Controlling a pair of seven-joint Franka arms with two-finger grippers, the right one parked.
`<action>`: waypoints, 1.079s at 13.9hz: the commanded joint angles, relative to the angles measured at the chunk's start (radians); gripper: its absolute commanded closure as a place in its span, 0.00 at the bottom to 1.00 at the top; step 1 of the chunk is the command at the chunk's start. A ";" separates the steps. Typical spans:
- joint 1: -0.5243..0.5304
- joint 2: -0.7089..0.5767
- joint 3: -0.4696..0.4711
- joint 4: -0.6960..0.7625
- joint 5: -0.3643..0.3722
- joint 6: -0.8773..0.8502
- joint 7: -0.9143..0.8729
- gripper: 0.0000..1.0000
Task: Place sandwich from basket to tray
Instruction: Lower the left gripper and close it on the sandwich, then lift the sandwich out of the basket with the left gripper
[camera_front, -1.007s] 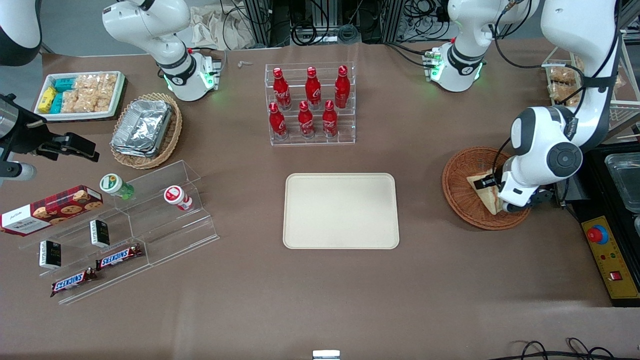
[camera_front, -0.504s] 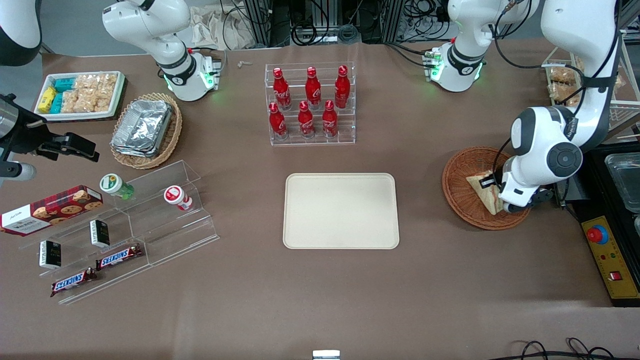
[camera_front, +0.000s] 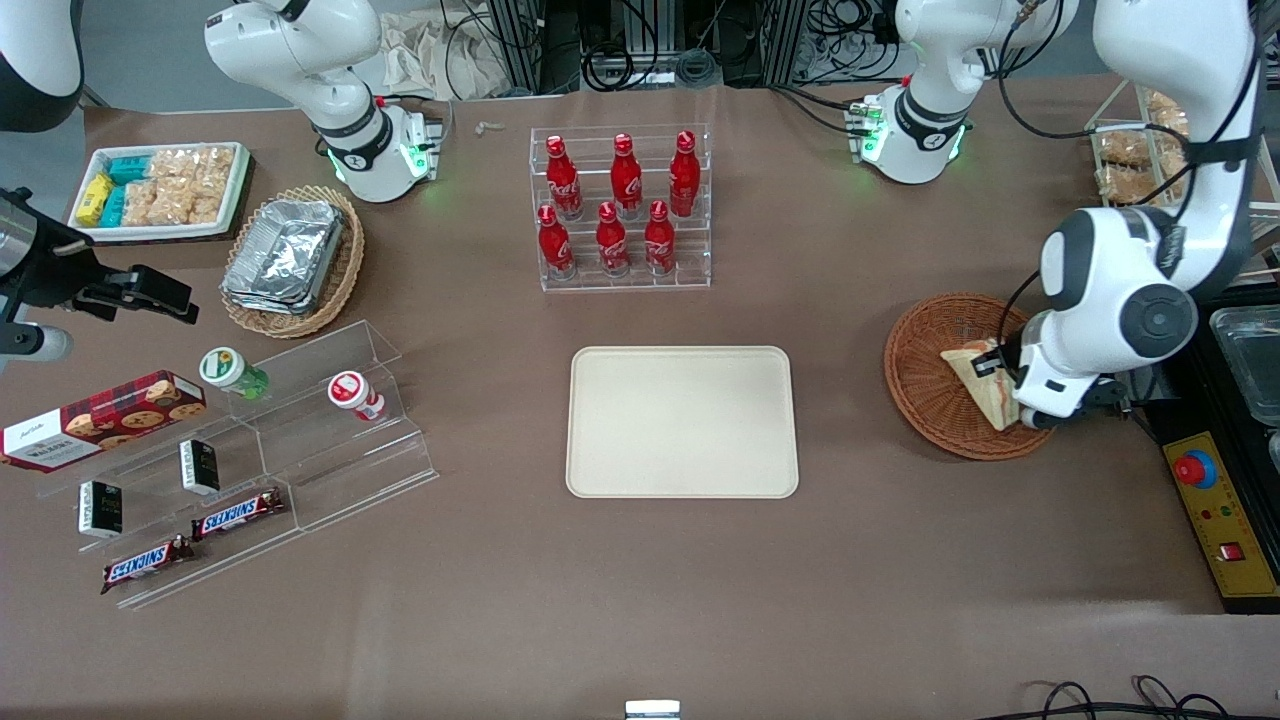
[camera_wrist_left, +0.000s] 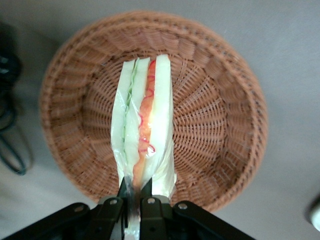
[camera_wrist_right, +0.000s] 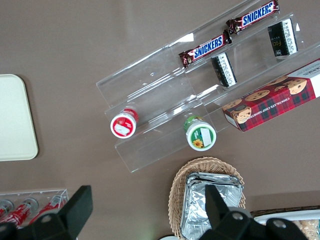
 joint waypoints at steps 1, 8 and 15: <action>-0.006 -0.007 -0.002 0.184 0.010 -0.198 -0.001 0.98; -0.015 0.005 -0.022 0.508 0.001 -0.447 0.106 1.00; -0.028 0.044 -0.077 0.564 0.001 -0.492 0.286 1.00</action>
